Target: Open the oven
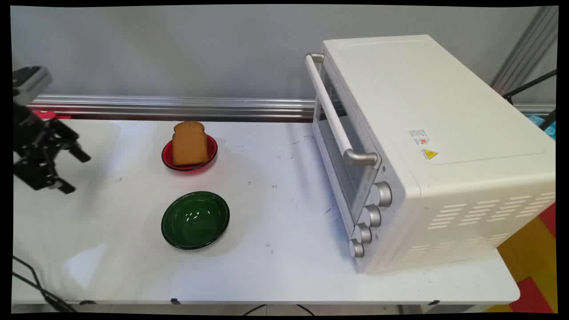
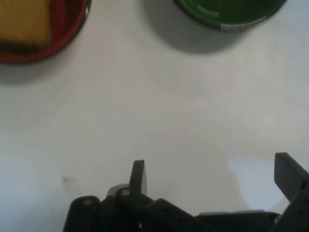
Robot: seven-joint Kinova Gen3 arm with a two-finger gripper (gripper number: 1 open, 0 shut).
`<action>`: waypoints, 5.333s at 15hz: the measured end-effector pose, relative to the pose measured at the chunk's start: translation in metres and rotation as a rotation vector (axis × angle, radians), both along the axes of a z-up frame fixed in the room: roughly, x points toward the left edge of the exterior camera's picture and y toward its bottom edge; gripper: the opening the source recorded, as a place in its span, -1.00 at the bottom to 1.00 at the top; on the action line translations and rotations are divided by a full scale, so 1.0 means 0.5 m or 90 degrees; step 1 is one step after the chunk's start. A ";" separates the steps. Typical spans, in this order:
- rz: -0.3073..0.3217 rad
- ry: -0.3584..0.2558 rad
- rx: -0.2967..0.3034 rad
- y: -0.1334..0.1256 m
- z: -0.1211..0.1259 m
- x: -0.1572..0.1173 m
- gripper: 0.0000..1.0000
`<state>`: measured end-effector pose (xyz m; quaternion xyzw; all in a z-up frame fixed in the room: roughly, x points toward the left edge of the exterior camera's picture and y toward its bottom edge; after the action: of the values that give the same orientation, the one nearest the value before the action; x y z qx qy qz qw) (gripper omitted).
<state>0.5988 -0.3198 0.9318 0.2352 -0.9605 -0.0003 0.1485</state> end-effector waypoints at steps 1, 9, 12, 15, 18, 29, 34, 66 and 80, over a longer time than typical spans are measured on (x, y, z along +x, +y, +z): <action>0.000 0.002 -0.005 -0.006 0.004 -0.015 1.00; 0.016 0.019 -0.052 -0.093 0.068 -0.233 1.00; 0.023 0.035 -0.085 -0.142 0.108 -0.335 1.00; 0.030 0.052 -0.112 -0.178 0.145 -0.415 1.00; 0.041 0.073 -0.140 -0.216 0.183 -0.488 1.00; 0.020 0.147 -0.190 -0.318 0.264 -0.678 1.00; 0.012 0.155 -0.185 -0.350 0.275 -0.721 1.00; 0.014 0.181 -0.187 -0.424 0.163 -0.775 -1.00; 0.011 0.174 -0.192 -0.411 0.102 -0.758 -1.00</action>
<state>0.2196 -0.5252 0.9826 0.2164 -0.9185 0.1127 0.3112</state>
